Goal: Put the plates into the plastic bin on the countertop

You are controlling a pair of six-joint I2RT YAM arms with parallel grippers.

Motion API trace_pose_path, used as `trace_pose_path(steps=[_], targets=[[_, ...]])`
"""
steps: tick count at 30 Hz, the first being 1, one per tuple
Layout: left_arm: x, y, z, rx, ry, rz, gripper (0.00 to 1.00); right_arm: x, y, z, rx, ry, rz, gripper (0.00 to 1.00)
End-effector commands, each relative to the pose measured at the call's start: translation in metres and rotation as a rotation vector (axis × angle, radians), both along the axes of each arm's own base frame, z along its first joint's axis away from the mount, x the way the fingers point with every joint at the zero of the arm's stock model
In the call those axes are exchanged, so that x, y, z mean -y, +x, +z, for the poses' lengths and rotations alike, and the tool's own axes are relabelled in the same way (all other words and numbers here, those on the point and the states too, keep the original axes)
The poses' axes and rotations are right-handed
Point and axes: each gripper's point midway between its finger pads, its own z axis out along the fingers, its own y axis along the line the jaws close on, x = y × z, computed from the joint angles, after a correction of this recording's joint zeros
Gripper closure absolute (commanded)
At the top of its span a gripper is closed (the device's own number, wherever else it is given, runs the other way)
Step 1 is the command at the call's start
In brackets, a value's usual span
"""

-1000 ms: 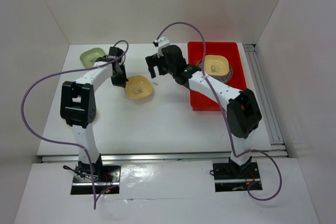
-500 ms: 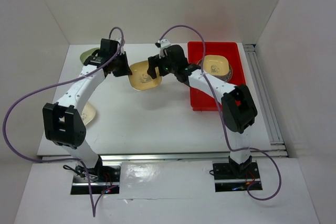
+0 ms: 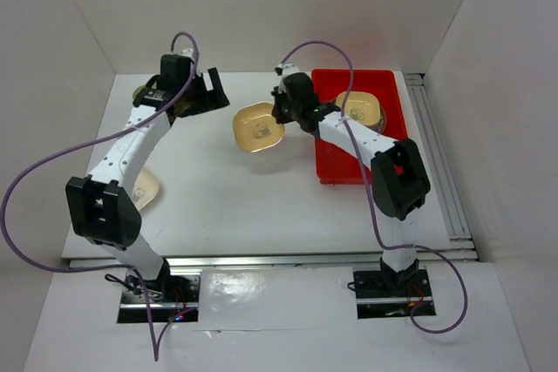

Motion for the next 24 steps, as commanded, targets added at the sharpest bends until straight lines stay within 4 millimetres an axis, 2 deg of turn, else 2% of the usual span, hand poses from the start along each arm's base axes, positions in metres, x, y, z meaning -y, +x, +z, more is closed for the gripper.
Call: trace_pose_path(steps=[1, 2, 3, 4, 5, 7, 8, 9, 10, 11, 12, 13, 14, 17, 19, 20, 21, 22, 23, 24], targets=[[-0.045, 0.032, 0.034, 0.103, 0.046, 0.161, 0.0, 0.108, 0.04, 0.032, 0.055, -0.046, -0.338, 1.0], [-0.064, 0.047, 0.03, 0.088, 0.051, 0.216, 0.0, 0.126, 0.041, 0.042, 0.07, -0.041, -0.376, 1.0], [-0.074, 0.054, 0.026, 0.075, 0.061, 0.243, 0.0, 0.143, 0.041, 0.037, 0.06, -0.048, -0.404, 1.0], [-0.085, 0.06, 0.019, 0.056, 0.072, 0.269, 0.0, 0.174, 0.049, 0.041, 0.074, -0.059, -0.454, 1.0], [-0.1, 0.075, 0.012, 0.041, 0.083, 0.306, 0.0, 0.186, 0.05, 0.04, 0.068, -0.057, -0.469, 1.0], [-0.113, 0.09, 0.003, 0.025, 0.086, 0.331, 0.0, 0.213, 0.053, 0.044, 0.069, -0.064, -0.508, 1.0], [-0.128, 0.1, 0.01, 0.047, 0.091, 0.352, 0.0, 0.235, 0.057, 0.043, 0.073, -0.084, -0.53, 1.0], [-0.135, 0.107, 0.004, 0.041, 0.092, 0.364, 0.0, 0.244, 0.058, 0.041, 0.072, -0.088, -0.52, 1.0], [-0.139, 0.114, -0.02, -0.011, 0.092, 0.364, 0.0, 0.249, 0.06, 0.034, 0.058, -0.088, -0.492, 1.0], [-0.145, 0.119, -0.027, -0.025, 0.094, 0.373, 0.0, 0.269, 0.066, 0.032, 0.061, -0.089, -0.52, 1.0], [-0.152, 0.125, -0.025, -0.017, 0.086, 0.38, 0.0, 0.277, 0.068, 0.022, 0.036, -0.078, -0.511, 1.0], [-0.15, 0.128, -0.031, -0.028, 0.08, 0.372, 0.0, 0.284, 0.072, 0.024, 0.034, -0.047, -0.504, 1.0], [-0.157, 0.132, -0.043, -0.04, 0.081, 0.383, 0.0, 0.296, 0.075, 0.027, 0.037, -0.012, -0.503, 1.0], [-0.175, 0.139, -0.051, -0.034, 0.109, 0.4, 0.0, 0.304, 0.084, 0.031, 0.053, 0.018, -0.502, 1.0], [-0.194, 0.145, -0.057, -0.031, 0.118, 0.423, 0.0, 0.314, 0.096, 0.03, 0.065, -0.001, -0.514, 1.0], [-0.198, 0.147, -0.057, -0.029, 0.105, 0.421, 0.0, 0.319, 0.099, 0.023, 0.051, -0.032, -0.531, 1.0], [-0.214, 0.149, -0.06, -0.03, 0.097, 0.441, 0.0, 0.321, 0.103, 0.009, 0.024, -0.051, -0.534, 0.98], [-0.221, 0.147, -0.058, -0.032, 0.097, 0.453, 0.0, 0.331, 0.107, 0.01, 0.029, -0.077, -0.58, 0.93], [-0.228, 0.148, -0.062, -0.036, 0.09, 0.472, 0.0, 0.333, 0.108, 0.005, 0.021, -0.085, -0.59, 0.8], [-0.234, 0.149, -0.057, -0.026, 0.09, 0.481, 0.0, 0.333, 0.108, 0.005, 0.021, -0.085, -0.59, 0.51]])
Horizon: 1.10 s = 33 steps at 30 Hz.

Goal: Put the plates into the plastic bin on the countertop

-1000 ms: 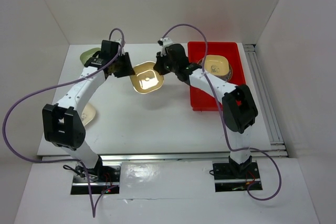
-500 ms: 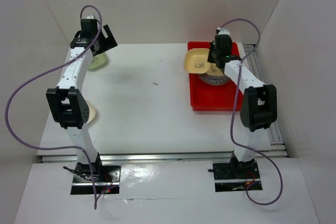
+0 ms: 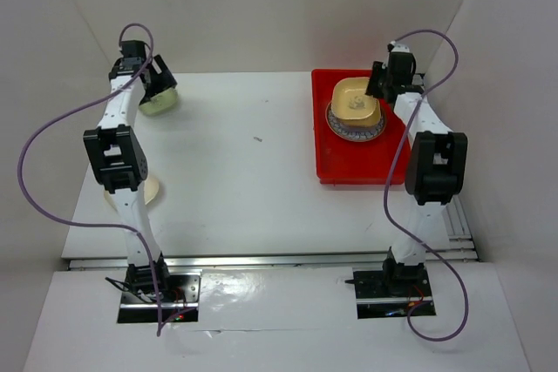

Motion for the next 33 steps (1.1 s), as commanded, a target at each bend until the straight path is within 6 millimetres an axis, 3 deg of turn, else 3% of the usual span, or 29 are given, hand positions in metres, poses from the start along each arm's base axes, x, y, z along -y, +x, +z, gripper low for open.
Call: trace_pose_path(steps=[1, 4, 5, 7, 9, 10, 14, 16, 17, 20, 21, 25, 28, 29, 31, 32, 33], targets=[[-0.04, 0.009, 0.027, 0.076, 0.029, 0.051, 0.0, 0.003, 0.012, 0.007, 0.035, -0.041, -0.005, 0.01], [-0.052, 0.013, 0.026, 0.08, 0.045, 0.078, 0.0, -0.014, 0.01, 0.023, 0.088, -0.064, -0.008, 0.0], [-0.057, 0.013, 0.015, 0.062, 0.042, 0.087, 0.0, -0.021, 0.01, 0.023, 0.089, -0.064, 0.004, 0.0], [-0.064, 0.019, 0.015, 0.075, 0.038, 0.102, 0.0, -0.045, 0.008, 0.039, 0.126, -0.099, 0.035, 0.0], [-0.074, 0.02, 0.0, 0.054, 0.036, 0.13, 0.02, -0.062, 0.005, 0.048, 0.143, -0.125, 0.049, 0.0], [-0.082, 0.016, -0.008, 0.032, 0.038, 0.147, 0.03, -0.08, 0.002, 0.056, 0.158, -0.135, 0.078, 0.0], [-0.095, 0.017, -0.031, 0.006, 0.027, 0.173, 0.1, -0.111, -0.011, 0.069, 0.194, -0.164, 0.116, 0.0], [-0.093, 0.019, -0.053, -0.021, 0.014, 0.166, 0.14, -0.13, -0.022, 0.082, 0.225, -0.155, 0.151, 0.0], [-0.093, 0.019, -0.06, -0.033, 0.012, 0.166, 0.2, -0.138, -0.025, 0.084, 0.241, -0.147, 0.171, 0.0], [-0.094, 0.022, -0.082, -0.051, 0.008, 0.166, 0.25, -0.164, -0.038, 0.104, 0.295, -0.129, 0.217, 0.0], [-0.094, 0.021, -0.087, -0.06, 0.006, 0.166, 0.26, -0.169, -0.04, 0.099, 0.288, -0.14, 0.233, 0.0], [-0.097, 0.018, -0.104, -0.091, 0.016, 0.18, 0.51, -0.185, -0.045, 0.113, 0.322, -0.132, 0.25, 0.0], [-0.093, 0.015, -0.118, -0.119, -0.002, 0.157, 0.92, -0.193, -0.049, 0.118, 0.331, -0.116, 0.268, 0.0], [-0.083, 0.014, -0.123, -0.125, -0.042, 0.124, 1.0, -0.203, -0.052, 0.118, 0.332, -0.104, 0.302, 0.0], [-0.069, 0.001, -0.135, -0.157, -0.09, 0.092, 1.0, -0.218, -0.051, 0.107, 0.306, -0.092, 0.357, 0.0], [-0.058, 0.001, -0.111, -0.117, -0.099, 0.064, 1.0, -0.232, -0.051, 0.1, 0.283, -0.067, 0.432, 0.0], [-0.034, -0.015, -0.124, -0.165, -0.112, 0.03, 1.0, -0.247, -0.047, 0.077, 0.232, -0.067, 0.47, 0.0]])
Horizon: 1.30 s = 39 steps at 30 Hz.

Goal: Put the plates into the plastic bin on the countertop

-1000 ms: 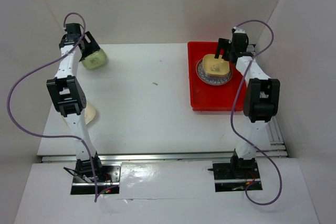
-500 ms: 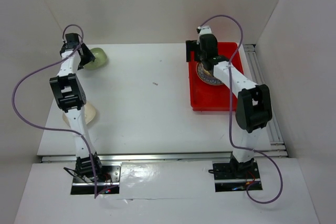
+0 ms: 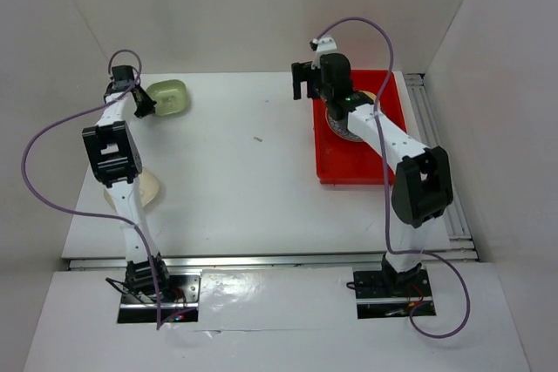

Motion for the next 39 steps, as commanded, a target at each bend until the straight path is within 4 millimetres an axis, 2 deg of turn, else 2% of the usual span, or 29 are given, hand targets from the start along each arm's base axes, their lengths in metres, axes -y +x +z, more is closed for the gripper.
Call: trace_pose_path(steps=[1, 2, 3, 4, 6, 7, 8, 9, 10, 12, 13, 14, 15, 16, 17, 18, 19, 20, 22, 24, 25, 27, 28, 29, 31, 34, 35, 38, 39], targets=[[0.053, -0.034, -0.007, -0.08, -0.026, -0.121, 1.0, -0.044, 0.01, 0.004, -0.003, 0.041, 0.136, 0.0], [0.065, -0.038, 0.003, -0.068, -0.001, -0.144, 1.0, -0.063, 0.007, 0.001, -0.017, 0.065, 0.199, 0.0], [0.088, -0.036, 0.043, -0.002, 0.051, -0.182, 1.0, -0.072, 0.008, -0.003, -0.037, 0.102, 0.224, 0.0], [0.104, -0.045, 0.041, -0.006, 0.05, -0.206, 1.0, -0.087, 0.013, 0.0, -0.022, 0.14, 0.256, 0.0], [0.129, -0.044, 0.069, 0.051, 0.068, -0.258, 1.0, -0.109, 0.007, 0.008, -0.034, 0.241, 0.345, 0.0], [0.154, -0.043, 0.088, 0.089, 0.056, -0.302, 1.0, -0.122, 0.008, 0.014, -0.024, 0.269, 0.384, 0.0], [0.168, -0.05, 0.083, 0.056, 0.033, -0.325, 1.0, -0.131, 0.007, 0.016, -0.031, 0.284, 0.398, 0.0], [0.185, -0.052, 0.087, 0.043, 0.058, -0.343, 1.0, -0.142, 0.007, 0.009, -0.054, 0.287, 0.408, 0.0], [0.196, -0.053, 0.101, 0.061, 0.06, -0.362, 1.0, -0.147, 0.009, 0.021, -0.036, 0.29, 0.41, 0.0], [0.21, -0.056, 0.11, 0.069, 0.094, -0.371, 1.0, -0.155, 0.011, 0.023, -0.031, 0.298, 0.41, 0.0], [0.231, -0.061, 0.113, 0.074, 0.101, -0.418, 1.0, -0.154, 0.015, 0.026, -0.03, 0.306, 0.39, 0.0], [0.24, -0.064, 0.128, 0.103, 0.103, -0.433, 1.0, -0.153, 0.017, 0.015, -0.051, 0.297, 0.378, 0.0], [0.245, -0.065, 0.136, 0.119, 0.103, -0.431, 1.0, -0.152, 0.019, 0.021, -0.041, 0.306, 0.36, 0.0], [0.26, -0.071, 0.142, 0.124, 0.095, -0.453, 1.0, -0.152, 0.021, 0.011, -0.063, 0.305, 0.346, 0.0], [0.267, -0.074, 0.151, 0.142, 0.095, -0.455, 1.0, -0.156, 0.02, 0.0, -0.084, 0.294, 0.336, 0.0], [0.273, -0.077, 0.173, 0.188, 0.109, -0.455, 1.0, -0.151, 0.024, -0.008, -0.098, 0.287, 0.294, 0.0], [0.289, -0.079, 0.189, 0.224, 0.116, -0.478, 1.0, -0.156, 0.024, -0.018, -0.116, 0.275, 0.287, 0.0], [0.295, -0.083, 0.198, 0.232, 0.128, -0.479, 1.0, -0.151, 0.024, -0.025, -0.136, 0.258, 0.259, 0.0], [0.305, -0.09, 0.219, 0.266, 0.156, -0.478, 1.0, -0.155, 0.02, -0.043, -0.153, 0.215, 0.218, 0.0], [0.305, -0.091, 0.231, 0.291, 0.169, -0.466, 1.0, -0.147, 0.017, -0.05, -0.152, 0.204, 0.19, 0.0], [0.309, -0.095, 0.235, 0.294, 0.167, -0.463, 1.0, -0.15, 0.011, -0.043, -0.14, 0.21, 0.201, 0.0], [0.309, -0.097, 0.23, 0.283, 0.159, -0.457, 1.0, -0.14, 0.014, -0.048, -0.132, 0.192, 0.148, 0.0], [0.308, -0.099, 0.23, 0.282, 0.153, -0.452, 1.0, -0.143, 0.011, -0.041, -0.12, 0.194, 0.147, 0.0], [0.305, -0.1, 0.235, 0.293, 0.159, -0.441, 1.0, -0.142, 0.01, -0.043, -0.128, 0.189, 0.145, 0.0], [0.306, -0.102, 0.232, 0.284, 0.173, -0.435, 1.0, -0.136, 0.01, -0.042, -0.128, 0.178, 0.119, 0.0], [0.301, -0.101, 0.236, 0.286, 0.2, -0.419, 1.0, -0.131, 0.007, -0.025, -0.097, 0.18, 0.112, 0.0], [0.302, -0.101, 0.239, 0.281, 0.213, -0.414, 1.0, -0.133, 0.0, -0.008, -0.07, 0.196, 0.124, 0.0], [0.297, -0.098, 0.224, 0.229, 0.243, -0.396, 1.0, -0.129, -0.007, 0.016, -0.024, 0.19, 0.119, 0.0], [0.291, -0.099, 0.226, 0.221, 0.245, -0.386, 1.0, -0.125, -0.007, 0.009, -0.034, 0.166, 0.105, 0.0]])
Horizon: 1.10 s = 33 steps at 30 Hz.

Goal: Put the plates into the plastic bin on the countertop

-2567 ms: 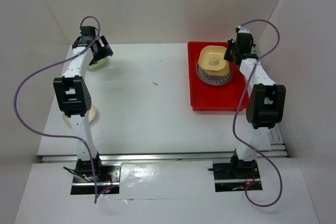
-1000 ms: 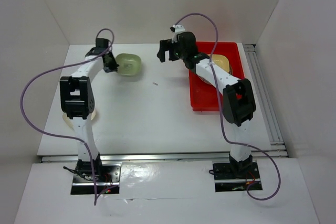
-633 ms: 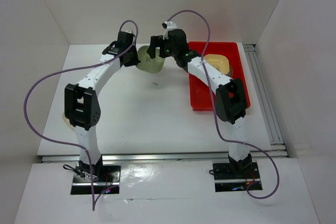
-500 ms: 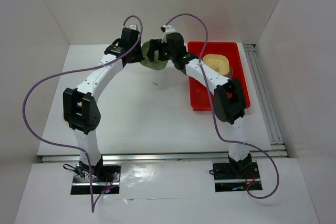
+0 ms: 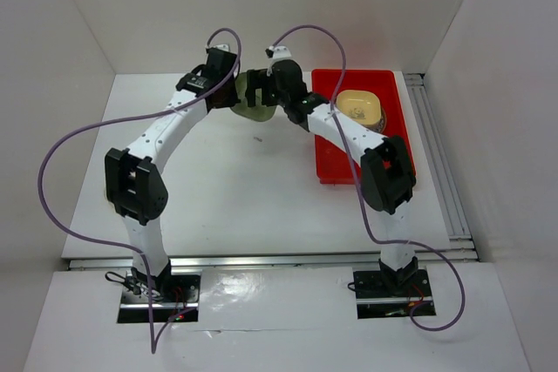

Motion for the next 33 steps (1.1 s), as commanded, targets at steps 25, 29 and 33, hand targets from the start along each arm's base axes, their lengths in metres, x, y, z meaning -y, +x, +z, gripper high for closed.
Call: trace_pose_path(steps=[25, 29, 33], targets=[[0.017, -0.004, 0.07, 0.183, -0.172, -0.07, 0.7, 0.01, -0.015, -0.002, -0.044, 0.071, -0.009, 1.0], [-0.003, -0.031, 0.07, 0.159, -0.12, 0.02, 0.0, 0.066, -0.004, 0.02, -0.013, -0.023, -0.201, 1.0], [-0.066, -0.061, 0.071, 0.082, -0.091, 0.198, 0.0, 0.147, -0.011, 0.022, -0.034, -0.181, -0.343, 1.0]])
